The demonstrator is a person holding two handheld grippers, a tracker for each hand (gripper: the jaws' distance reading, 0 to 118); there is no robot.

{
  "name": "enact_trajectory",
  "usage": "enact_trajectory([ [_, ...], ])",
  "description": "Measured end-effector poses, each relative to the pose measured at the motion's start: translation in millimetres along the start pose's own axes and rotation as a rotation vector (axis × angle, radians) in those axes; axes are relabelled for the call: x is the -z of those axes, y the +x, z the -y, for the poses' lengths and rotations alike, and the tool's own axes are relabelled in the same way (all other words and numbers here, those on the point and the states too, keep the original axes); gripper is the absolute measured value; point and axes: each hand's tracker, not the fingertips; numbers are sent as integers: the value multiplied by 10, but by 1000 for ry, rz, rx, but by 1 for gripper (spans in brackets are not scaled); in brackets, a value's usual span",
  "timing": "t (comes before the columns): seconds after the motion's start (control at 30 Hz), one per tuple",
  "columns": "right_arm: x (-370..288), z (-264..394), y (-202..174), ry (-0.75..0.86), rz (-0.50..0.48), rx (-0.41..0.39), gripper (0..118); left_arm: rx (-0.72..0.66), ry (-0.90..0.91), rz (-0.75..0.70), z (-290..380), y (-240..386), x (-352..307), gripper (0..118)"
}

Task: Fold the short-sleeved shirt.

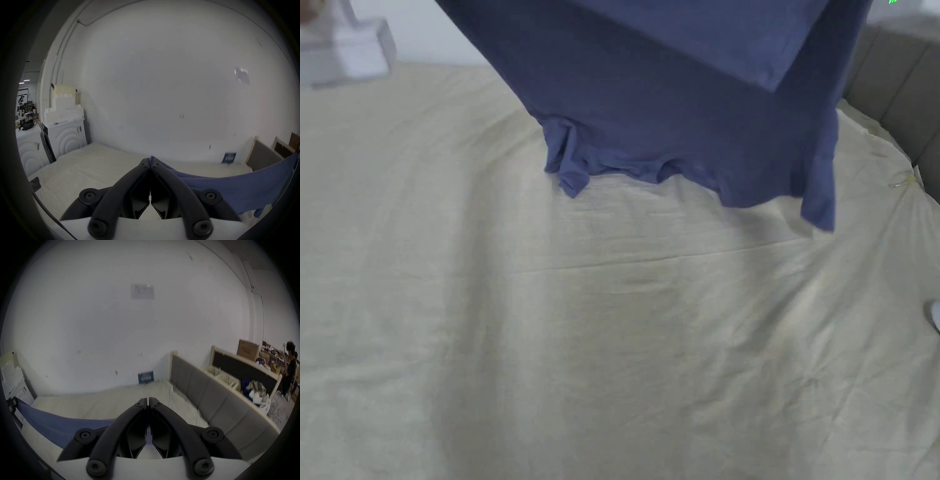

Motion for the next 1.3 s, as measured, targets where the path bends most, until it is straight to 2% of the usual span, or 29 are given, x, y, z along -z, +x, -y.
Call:
enact_trajectory([
  [0.17, 368, 1038, 241, -185, -10, 77, 1, 59, -201, 6, 1069, -76, 26, 0],
  [0.2, 490, 1265, 319, -233, -20, 72, 1, 54, -244, 11, 1313, -127, 2, 0],
  [0.37, 506, 2320, 570, -381, -44, 25, 1, 104, -413, 39, 2294, -384, -284, 0],
  [0.47, 274, 2931, 676, -463, -73, -4, 1, 116, -488, 60, 2768, -573, -567, 0],
  [0.63, -213, 3738, 840, -554, -125, -94, 1, 41, -562, 68, 3239, -968, -1113, 0],
  [0.83, -871, 4206, 1064, -605, -200, -71, 1, 20, -588, 80, 3482, -1443, -1790, 0],
  [0.93, -1139, 4331, 1129, -631, -257, -32, 1, 3, -604, 66, 3559, -1646, -2015, 0],
  [1.13, -1596, 4613, 1056, -682, -326, -113, 1, -21, -636, 16, 3716, -1925, -2363, 0],
  [1.3, -1711, 4759, 1046, -696, -338, -119, 1, 5, -641, 15, 3798, -1984, -2442, 0],
])
